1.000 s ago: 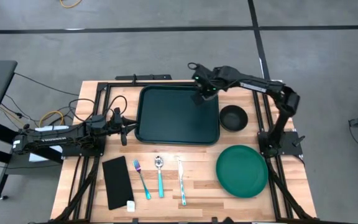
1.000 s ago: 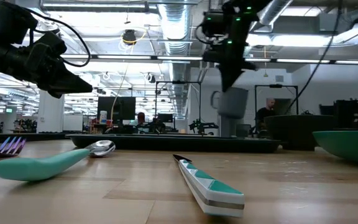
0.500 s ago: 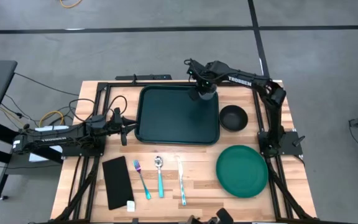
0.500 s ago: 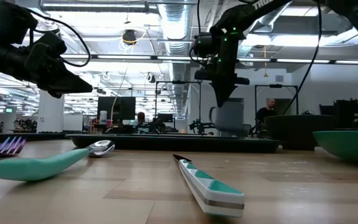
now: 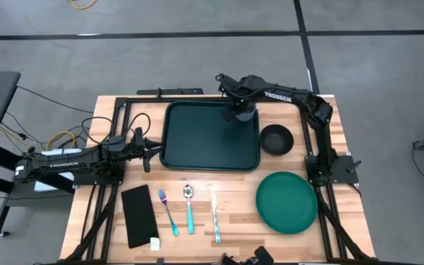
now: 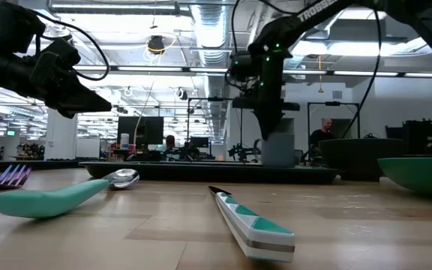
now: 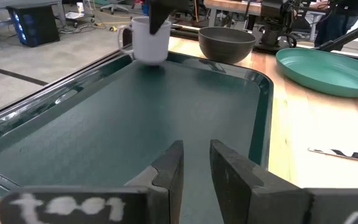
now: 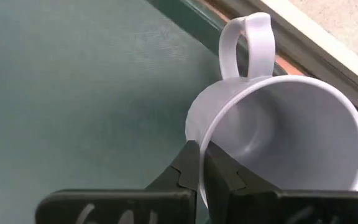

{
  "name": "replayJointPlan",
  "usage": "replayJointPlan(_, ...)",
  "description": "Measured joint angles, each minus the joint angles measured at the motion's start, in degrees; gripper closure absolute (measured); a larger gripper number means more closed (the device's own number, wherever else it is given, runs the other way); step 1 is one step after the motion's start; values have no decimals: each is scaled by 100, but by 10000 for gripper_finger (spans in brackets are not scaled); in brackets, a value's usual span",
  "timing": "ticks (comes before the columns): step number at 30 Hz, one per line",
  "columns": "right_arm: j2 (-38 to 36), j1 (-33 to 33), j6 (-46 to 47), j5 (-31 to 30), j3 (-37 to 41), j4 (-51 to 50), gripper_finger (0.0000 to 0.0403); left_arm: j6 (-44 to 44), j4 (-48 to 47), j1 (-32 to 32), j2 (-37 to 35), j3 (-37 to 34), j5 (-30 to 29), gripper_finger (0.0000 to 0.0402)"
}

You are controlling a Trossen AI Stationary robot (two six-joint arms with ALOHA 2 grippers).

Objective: Set up tray
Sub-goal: Put the gray mug at the top right of the black tray

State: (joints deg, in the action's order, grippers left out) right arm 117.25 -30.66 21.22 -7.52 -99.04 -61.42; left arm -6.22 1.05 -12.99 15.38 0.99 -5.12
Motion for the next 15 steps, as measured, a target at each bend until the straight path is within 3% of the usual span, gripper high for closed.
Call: replayJointPlan(15, 105, -104, 89, -45, 0, 180, 385, 1, -1, -1, 0, 1, -1, 335)
